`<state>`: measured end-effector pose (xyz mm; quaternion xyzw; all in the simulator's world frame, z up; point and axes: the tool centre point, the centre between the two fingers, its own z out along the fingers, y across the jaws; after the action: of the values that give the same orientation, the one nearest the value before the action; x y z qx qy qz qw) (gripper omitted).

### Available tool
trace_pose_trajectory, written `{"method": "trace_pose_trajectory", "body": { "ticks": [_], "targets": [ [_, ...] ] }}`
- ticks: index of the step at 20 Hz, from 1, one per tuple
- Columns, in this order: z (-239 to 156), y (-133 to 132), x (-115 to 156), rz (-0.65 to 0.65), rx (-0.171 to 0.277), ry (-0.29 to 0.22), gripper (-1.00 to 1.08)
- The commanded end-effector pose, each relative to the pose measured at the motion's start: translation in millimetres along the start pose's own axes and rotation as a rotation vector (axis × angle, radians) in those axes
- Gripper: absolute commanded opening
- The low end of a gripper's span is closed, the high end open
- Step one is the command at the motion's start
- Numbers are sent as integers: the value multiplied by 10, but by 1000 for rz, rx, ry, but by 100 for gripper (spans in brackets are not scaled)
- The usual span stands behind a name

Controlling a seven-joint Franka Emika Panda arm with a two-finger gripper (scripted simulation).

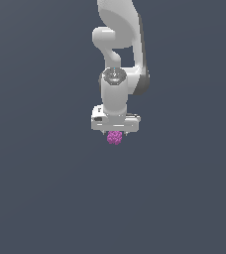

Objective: Pick up the object and move it to a goal position.

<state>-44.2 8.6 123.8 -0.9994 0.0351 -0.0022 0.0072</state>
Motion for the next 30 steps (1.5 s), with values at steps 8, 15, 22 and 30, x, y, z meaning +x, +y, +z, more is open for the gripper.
{"method": "trace_pose_trajectory", "body": {
  "ticks": [8, 15, 22, 30],
  "targets": [
    [282, 23, -362, 69, -13, -3, 100],
    [314, 25, -403, 76, -14, -4, 100],
    [501, 30, -414, 77, -15, -4, 100],
    [796, 33, -422, 78, -15, -3, 100]
  ]
}}
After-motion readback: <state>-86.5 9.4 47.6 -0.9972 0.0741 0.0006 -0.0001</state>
